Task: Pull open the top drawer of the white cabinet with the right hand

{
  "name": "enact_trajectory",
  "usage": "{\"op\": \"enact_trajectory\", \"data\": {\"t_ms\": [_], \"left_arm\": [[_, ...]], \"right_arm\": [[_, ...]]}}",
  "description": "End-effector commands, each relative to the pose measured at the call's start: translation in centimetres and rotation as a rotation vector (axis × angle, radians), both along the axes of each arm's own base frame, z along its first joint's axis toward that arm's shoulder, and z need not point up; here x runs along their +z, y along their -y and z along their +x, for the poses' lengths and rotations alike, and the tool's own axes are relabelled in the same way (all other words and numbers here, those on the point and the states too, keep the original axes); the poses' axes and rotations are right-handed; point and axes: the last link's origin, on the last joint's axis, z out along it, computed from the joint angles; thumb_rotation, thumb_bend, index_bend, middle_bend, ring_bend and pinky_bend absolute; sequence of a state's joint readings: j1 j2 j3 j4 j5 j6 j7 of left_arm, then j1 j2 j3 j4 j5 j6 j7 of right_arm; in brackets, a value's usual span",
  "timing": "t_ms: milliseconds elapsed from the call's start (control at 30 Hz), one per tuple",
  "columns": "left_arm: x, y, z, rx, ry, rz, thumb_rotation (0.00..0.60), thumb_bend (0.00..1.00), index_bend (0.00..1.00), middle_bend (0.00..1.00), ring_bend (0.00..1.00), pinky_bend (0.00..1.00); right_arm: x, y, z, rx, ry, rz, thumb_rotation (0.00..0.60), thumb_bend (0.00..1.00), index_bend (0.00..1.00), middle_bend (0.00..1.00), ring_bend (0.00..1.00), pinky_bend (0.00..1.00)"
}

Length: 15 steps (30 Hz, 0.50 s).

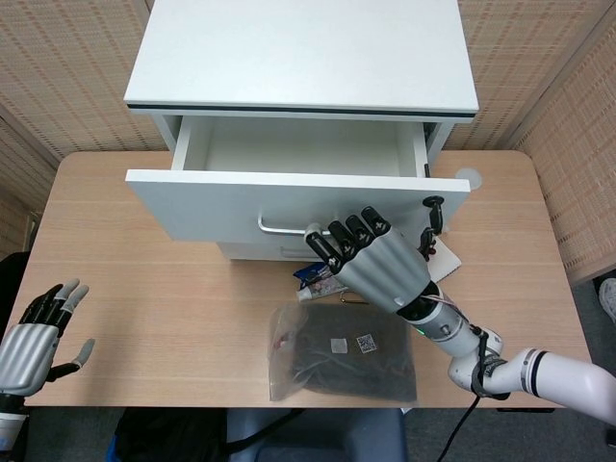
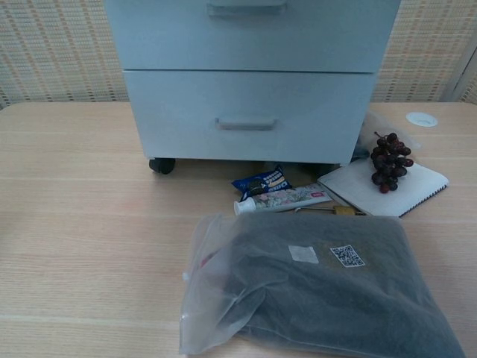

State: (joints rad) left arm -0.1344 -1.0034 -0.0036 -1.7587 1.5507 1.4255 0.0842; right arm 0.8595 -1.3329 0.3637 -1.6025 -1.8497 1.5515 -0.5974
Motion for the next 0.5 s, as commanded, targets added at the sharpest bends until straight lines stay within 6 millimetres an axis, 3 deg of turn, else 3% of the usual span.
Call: {"op": "enact_trajectory", "data": {"t_ms": [33, 500], "left_arm": [[0.00, 0.00, 0.01, 0.000, 0.000, 0.000, 0.600, 0.38, 0.07, 0.00, 0.03, 0.12], [-0.02, 0.01, 0.10, -0.004, 0.000, -0.002, 0.600, 0.38, 0.07, 0.00, 0.03, 0.12]], "right_arm": [[0.02, -0.15, -0.01, 0.002, 0.000, 0.002, 0.600, 0.28, 0.56, 0.92, 0.97, 1.00], [0.17, -1.06, -0.20, 0.015, 0.001, 0.009, 0.600, 0.28, 0.56, 0.92, 0.97, 1.00]]}}
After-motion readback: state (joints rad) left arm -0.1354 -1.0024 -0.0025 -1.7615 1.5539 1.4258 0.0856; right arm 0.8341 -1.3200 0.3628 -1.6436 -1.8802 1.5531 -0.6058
